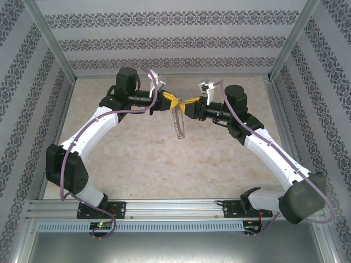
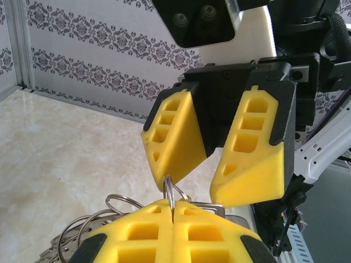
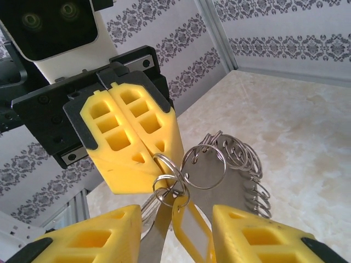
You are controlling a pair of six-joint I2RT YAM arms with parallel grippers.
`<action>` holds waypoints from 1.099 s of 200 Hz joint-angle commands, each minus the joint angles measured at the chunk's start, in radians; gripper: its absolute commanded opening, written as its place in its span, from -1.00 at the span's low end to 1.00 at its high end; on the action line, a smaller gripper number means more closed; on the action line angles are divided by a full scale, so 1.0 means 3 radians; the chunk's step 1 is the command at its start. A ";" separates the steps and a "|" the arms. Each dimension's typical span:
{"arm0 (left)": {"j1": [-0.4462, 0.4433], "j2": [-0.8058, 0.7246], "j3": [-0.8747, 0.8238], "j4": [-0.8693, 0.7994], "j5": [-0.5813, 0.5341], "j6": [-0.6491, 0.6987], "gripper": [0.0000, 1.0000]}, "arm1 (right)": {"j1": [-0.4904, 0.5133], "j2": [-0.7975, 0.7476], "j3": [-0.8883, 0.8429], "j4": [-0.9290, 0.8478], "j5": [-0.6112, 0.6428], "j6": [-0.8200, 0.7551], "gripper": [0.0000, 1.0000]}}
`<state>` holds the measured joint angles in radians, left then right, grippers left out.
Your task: Put the keys on the keyring
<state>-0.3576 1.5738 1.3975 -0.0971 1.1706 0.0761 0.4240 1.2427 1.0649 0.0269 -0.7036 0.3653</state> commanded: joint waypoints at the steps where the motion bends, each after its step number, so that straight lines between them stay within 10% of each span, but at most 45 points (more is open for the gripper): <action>1: 0.0027 0.0014 0.0121 0.0043 0.0073 0.0079 -1.00 | 0.0060 -0.0167 0.0085 -0.0077 0.0110 -0.0127 -0.23; 141: 0.0026 0.0008 0.0107 0.0068 0.0073 0.0074 -1.00 | 0.0174 0.0030 0.0203 -0.0097 0.0106 -0.0180 -0.41; 220: 0.0028 0.0002 0.0076 0.0083 0.0062 0.0068 -1.00 | 0.0160 0.0051 0.0263 -0.0142 0.0072 -0.0194 -1.00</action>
<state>-0.3569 1.5761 1.3975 -0.0978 1.1709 0.0761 0.4622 1.2568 1.1088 -0.0261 -0.6647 0.3157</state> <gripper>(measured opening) 0.047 0.049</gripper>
